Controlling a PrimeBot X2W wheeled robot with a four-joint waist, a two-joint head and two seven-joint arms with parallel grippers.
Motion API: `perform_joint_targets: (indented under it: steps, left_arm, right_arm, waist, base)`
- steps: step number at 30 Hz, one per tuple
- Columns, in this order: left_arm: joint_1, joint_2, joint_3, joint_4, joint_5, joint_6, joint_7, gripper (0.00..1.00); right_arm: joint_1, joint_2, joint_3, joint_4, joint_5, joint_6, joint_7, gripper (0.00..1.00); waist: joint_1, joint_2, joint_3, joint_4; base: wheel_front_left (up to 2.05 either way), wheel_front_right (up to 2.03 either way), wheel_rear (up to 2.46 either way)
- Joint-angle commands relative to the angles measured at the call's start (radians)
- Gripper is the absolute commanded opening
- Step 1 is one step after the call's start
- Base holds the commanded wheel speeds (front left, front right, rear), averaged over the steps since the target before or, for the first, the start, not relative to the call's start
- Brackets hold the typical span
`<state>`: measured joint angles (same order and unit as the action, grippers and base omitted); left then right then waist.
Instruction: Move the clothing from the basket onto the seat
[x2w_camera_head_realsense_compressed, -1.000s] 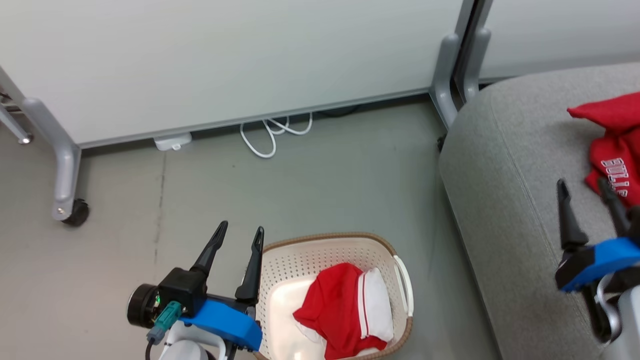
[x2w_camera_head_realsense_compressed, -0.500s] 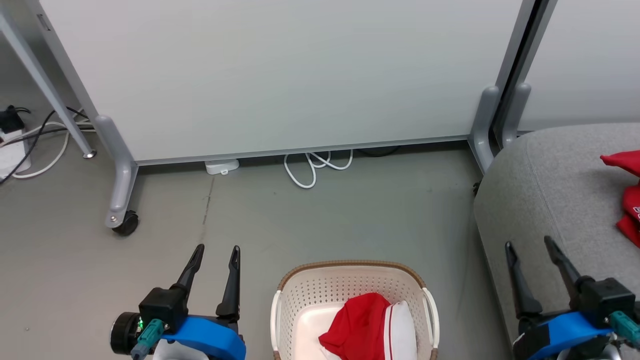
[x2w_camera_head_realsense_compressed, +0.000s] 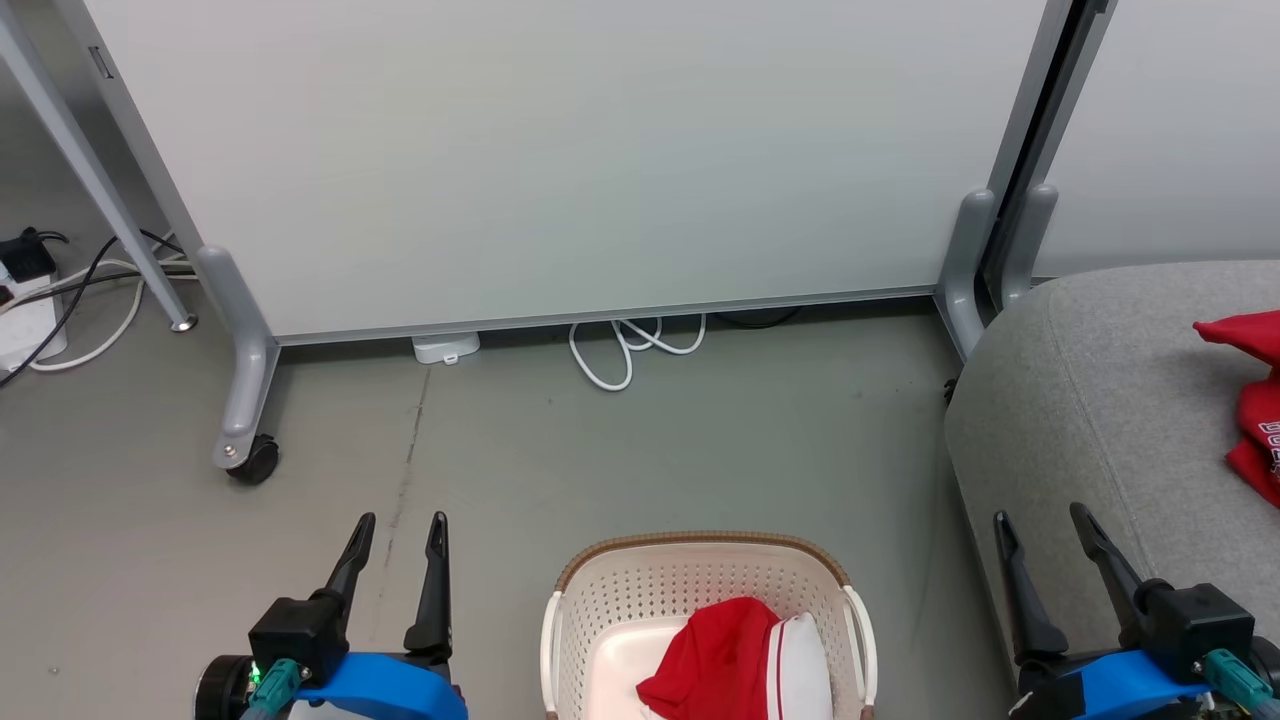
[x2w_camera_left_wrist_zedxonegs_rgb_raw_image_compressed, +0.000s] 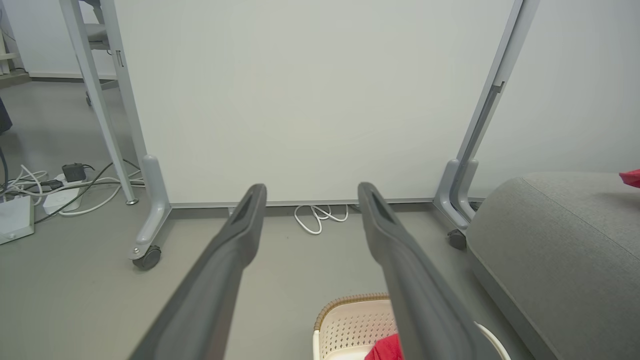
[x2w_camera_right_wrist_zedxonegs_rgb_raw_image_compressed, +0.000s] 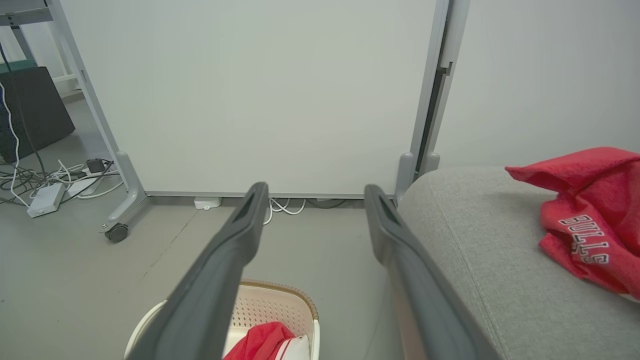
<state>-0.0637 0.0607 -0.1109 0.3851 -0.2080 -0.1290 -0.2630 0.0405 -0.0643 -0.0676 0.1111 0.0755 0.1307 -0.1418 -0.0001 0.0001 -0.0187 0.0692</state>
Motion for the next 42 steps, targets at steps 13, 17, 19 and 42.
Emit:
perform_joint_targets:
  steps: [13,17,19,42]
  left_arm:
    - [0.007,-0.006,0.006,0.005,0.011,-0.002,-0.003,1.0]
    - [0.014,-0.007,0.008,0.004,0.011,-0.002,-0.003,1.0]
    - [0.015,-0.008,0.007,0.005,0.012,-0.002,-0.003,1.0]
    - [-0.133,-0.008,-0.037,-0.001,0.017,-0.002,-0.003,1.0]
  right_arm:
    - [-0.005,0.011,-0.001,0.017,-0.009,0.0,0.0,1.0]
    - [-0.009,0.012,0.004,0.021,-0.006,0.0,-0.002,1.0]
    - [-0.01,0.013,0.005,0.022,-0.004,0.0,-0.003,1.0]
    - [-0.217,-0.023,0.077,-0.048,-0.001,0.0,0.008,1.0]
  waist:
    - [0.0001,-0.0001,0.0,-0.007]
    - [0.0001,-0.0001,0.001,-0.01]
    - [0.0001,-0.0001,0.001,-0.011]
    - [0.0001,-0.0001,0.329,-0.101]
  base:
    - [0.0,0.0,0.0]
    - [0.0,0.0,0.0]
    - [0.0,0.0,0.0]
    - [0.0,0.0,0.0]
